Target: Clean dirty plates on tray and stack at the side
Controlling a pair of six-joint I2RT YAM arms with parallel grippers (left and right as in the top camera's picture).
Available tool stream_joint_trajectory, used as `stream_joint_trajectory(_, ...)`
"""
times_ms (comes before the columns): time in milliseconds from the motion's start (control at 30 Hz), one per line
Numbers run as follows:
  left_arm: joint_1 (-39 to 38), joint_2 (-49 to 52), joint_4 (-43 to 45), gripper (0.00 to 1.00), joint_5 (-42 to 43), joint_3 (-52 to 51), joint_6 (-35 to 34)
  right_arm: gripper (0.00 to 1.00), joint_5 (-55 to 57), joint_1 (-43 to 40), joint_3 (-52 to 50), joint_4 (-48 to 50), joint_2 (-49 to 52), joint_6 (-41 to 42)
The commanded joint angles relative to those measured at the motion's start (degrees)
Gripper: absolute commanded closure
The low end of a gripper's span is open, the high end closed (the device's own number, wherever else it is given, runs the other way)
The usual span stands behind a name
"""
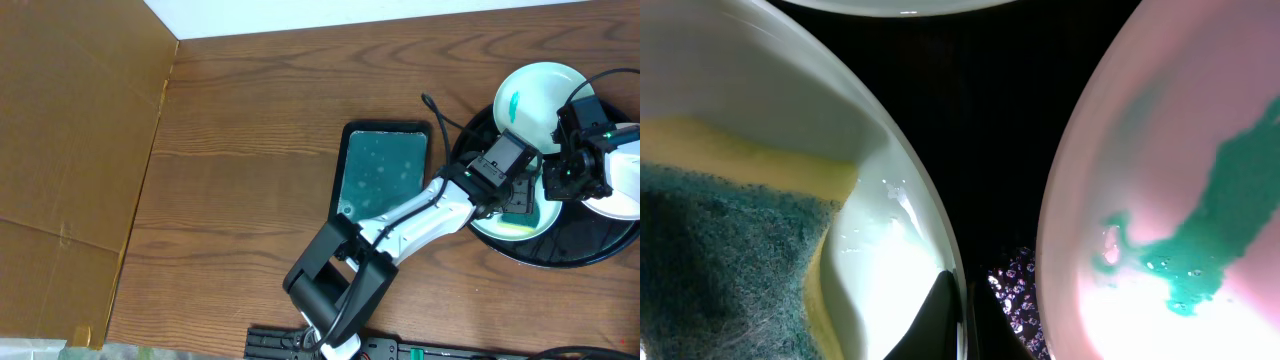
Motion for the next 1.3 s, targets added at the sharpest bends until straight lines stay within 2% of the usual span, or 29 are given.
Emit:
stream_joint_trajectory(0,0.1,0.8,0.7,0.35,-2.1,-0.1,-2.4,0.99,-1.1,0.5,0.6,-0.3,0.3,-0.1)
stream_joint_trajectory(133,0.0,1.3,1.0,0.35,-2.1,-0.1,-2.4,0.99,-1.1,0.5,0.6,-0.3,0.3,-0.1)
stream_joint_trajectory(267,-0.3,1.4,1.0,0.39,-1.9,-0.1,-2.4,0.99,-1.1,0.5,0.6,-0.5,0.3,-0.1)
stream_joint_trajectory(733,-1.4,3.2,2.1,0.42,-1.9,-0.1,-2.4,0.99,-1.1,0.5,0.6,-0.8,0.3,-0.1)
stream_joint_trajectory(900,-1.4,3.5,2.1,0.46,-2.0,-0.1,-2.4,0.99,-1.1,0.5,0.6,-0.8,0.3,-0.1)
stream_joint_trajectory(1133,-1.4,5.9,2.5,0.46,-1.9,-0.1,-2.4,0.99,-1.1,0.5,0.6,-1.5,0.3,-0.1)
stream_joint_trajectory(1200,-1.4,6.0,2.5,0.51,-1.9,-0.1,-2.4,0.99,-1.1,0.5,0.6,-1.9,0.3,-0.1)
stream_joint_trajectory(1267,-1.4,6.0,2.7,0.59,-2.0,-0.1,-2.4,0.99,-1.1,0.5,0.6,-1.9,0.3,-0.1)
